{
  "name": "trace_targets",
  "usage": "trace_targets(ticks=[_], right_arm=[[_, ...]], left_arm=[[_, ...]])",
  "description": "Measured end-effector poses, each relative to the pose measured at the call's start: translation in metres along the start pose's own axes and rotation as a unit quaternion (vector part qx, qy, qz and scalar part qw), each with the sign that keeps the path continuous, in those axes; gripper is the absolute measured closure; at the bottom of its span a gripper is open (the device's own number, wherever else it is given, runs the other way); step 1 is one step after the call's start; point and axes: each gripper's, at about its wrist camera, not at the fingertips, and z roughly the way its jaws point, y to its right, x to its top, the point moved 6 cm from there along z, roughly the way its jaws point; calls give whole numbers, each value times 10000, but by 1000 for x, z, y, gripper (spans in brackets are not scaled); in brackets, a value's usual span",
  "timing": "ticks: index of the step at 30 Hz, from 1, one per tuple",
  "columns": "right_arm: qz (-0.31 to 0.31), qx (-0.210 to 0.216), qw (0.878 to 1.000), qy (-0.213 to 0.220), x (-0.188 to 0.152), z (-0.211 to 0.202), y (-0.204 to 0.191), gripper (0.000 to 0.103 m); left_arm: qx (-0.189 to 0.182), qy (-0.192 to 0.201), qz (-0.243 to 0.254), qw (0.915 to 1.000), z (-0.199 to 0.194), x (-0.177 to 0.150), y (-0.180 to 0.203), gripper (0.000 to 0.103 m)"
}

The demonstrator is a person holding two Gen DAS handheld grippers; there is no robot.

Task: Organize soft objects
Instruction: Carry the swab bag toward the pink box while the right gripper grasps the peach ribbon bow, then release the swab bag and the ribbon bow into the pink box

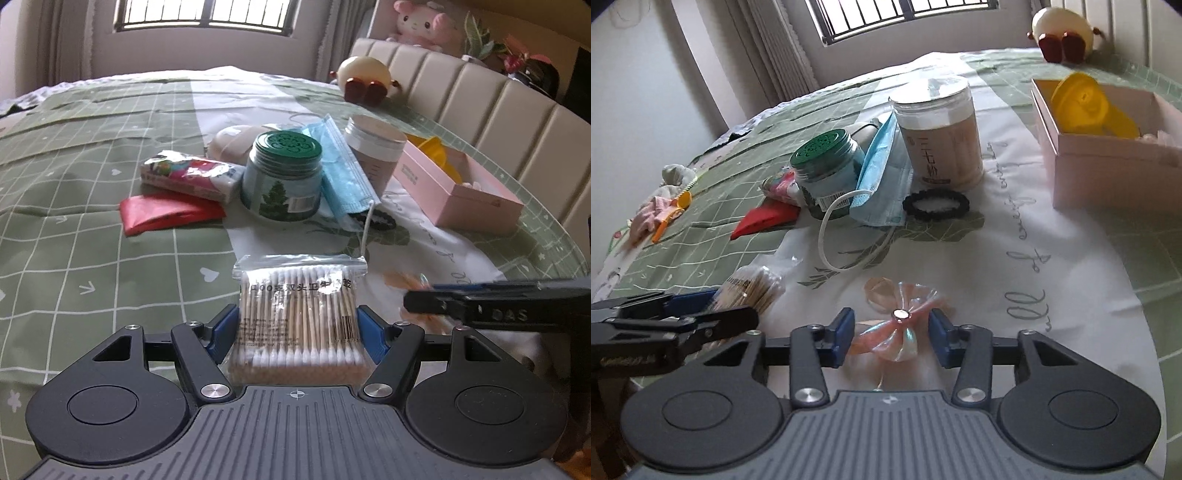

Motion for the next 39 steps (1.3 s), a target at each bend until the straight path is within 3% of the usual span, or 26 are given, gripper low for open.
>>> trace_targets(ticks=[4,12,21,25,31,32,33,35,36,37,39], right_arm=[[-419,-129,9990,94,1,-10,-4,86],[-864,-512,9925,697,16,-72,21,87],[-667,-926,9816,1530,37,-145,87,87],[-487,-1063,9750,1891,65,-154,127,87],[-423,-1200,9663,2238,125,-133,178,85],[-371,-1087,9690,2186,131,-124,187,81],[-294,-1020,9720,2098,134,-113,195,70],[-67,-1111,9742,1962,129,-95,211,57],[-4,-1141,9743,1942,122,-88,215,56],[56,-1150,9748,1909,113,-83,216,56],[74,-1160,9755,1866,93,-74,212,54]], left_arm=[[-3,-23,45,10000,-1,-1,4,29],[-234,6,363,9991,-4,6,41,29],[-840,62,966,9917,18,31,125,29],[-1072,338,1166,9868,34,71,161,29],[-1491,1181,1274,9734,66,171,215,29],[-1563,1315,1212,9714,71,185,221,28],[-1701,1407,1072,9694,80,200,227,28],[-2006,1184,717,9699,106,218,235,28],[-2125,773,551,9725,128,220,240,28],[-2101,244,530,9759,154,214,246,28],[-1584,-436,1103,9802,194,192,261,30]])
